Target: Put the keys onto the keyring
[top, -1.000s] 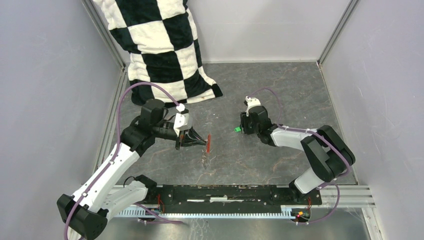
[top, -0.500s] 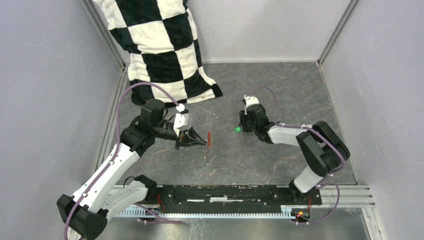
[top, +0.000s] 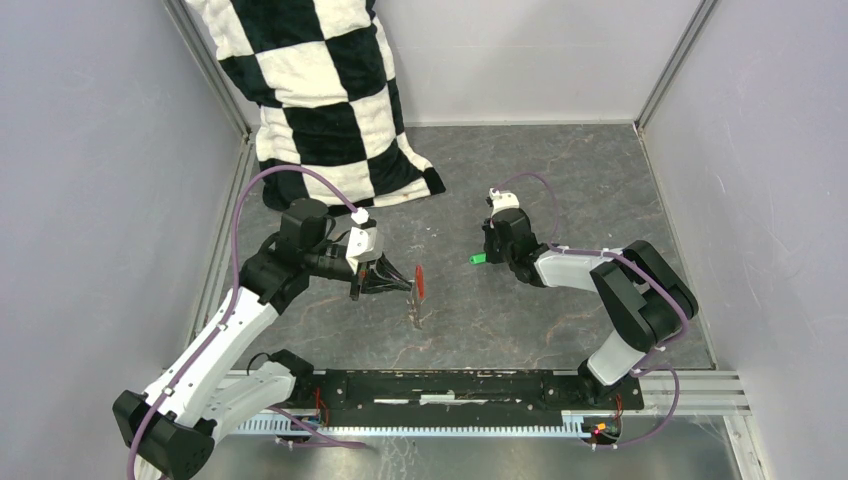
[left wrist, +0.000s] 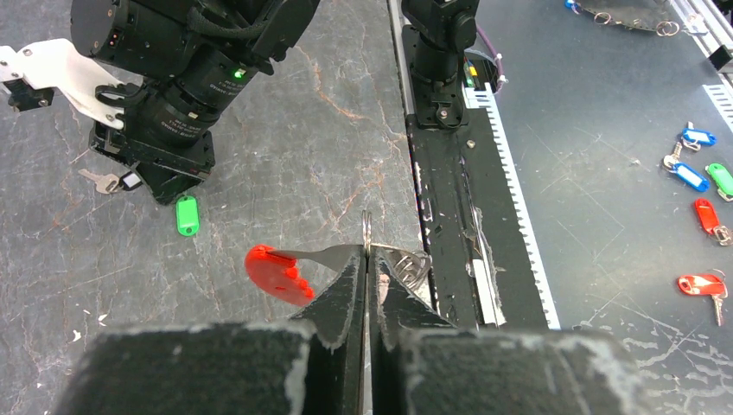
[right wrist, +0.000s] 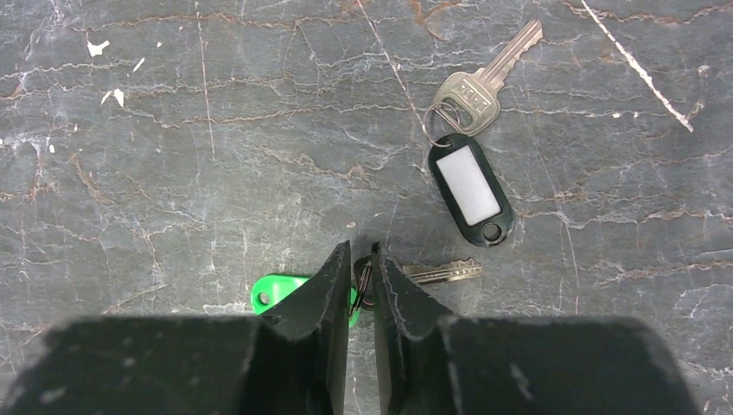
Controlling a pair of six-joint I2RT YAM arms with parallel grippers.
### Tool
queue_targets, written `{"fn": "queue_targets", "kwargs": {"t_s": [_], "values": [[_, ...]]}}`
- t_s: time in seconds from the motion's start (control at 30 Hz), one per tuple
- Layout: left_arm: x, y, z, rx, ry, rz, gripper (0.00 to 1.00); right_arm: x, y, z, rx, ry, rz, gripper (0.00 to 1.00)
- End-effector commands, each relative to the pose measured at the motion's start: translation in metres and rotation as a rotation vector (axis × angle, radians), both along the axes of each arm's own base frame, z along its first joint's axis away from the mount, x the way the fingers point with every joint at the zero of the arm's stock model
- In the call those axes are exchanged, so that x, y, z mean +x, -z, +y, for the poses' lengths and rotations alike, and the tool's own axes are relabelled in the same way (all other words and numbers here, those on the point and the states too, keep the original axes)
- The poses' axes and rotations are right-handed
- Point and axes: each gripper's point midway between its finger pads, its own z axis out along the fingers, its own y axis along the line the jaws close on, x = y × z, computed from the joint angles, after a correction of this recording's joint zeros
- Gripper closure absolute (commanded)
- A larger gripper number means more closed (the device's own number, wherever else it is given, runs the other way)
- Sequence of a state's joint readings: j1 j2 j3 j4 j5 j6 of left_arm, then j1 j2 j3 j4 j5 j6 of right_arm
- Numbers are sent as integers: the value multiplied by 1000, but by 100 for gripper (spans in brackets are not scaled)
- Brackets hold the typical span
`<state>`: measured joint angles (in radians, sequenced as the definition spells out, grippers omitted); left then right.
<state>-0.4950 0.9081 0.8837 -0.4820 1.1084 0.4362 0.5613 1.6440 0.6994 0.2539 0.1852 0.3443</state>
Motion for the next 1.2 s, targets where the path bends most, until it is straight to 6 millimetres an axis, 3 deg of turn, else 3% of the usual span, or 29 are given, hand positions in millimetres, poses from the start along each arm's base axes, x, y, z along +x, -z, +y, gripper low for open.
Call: {"fn": "queue_targets", "kwargs": {"t_s": [0.0, 0.27, 0.53, 0.83, 1.1, 1.17], "values": [[-5, -15, -1, -42, 35, -64, 98, 14, -17, 7, 30, 15, -63, 82], [-6, -17, -1, -44, 34, -64, 98, 10, -28, 8, 37, -18, -85, 100], [-6, -17, 0, -45, 36, -63, 98, -25, -53, 39, 128, -320, -114, 100], [-7, -18, -1, -48, 42, -61, 98, -81, -16, 40, 95, -492, -6, 100], [-7, -21, -1, -52, 46, -63, 98, -89, -18, 47, 111, -521, -22, 99], [-7, -20, -1, -51, 46, -61, 98, -91, -19, 49, 115, -537, -20, 89]]}}
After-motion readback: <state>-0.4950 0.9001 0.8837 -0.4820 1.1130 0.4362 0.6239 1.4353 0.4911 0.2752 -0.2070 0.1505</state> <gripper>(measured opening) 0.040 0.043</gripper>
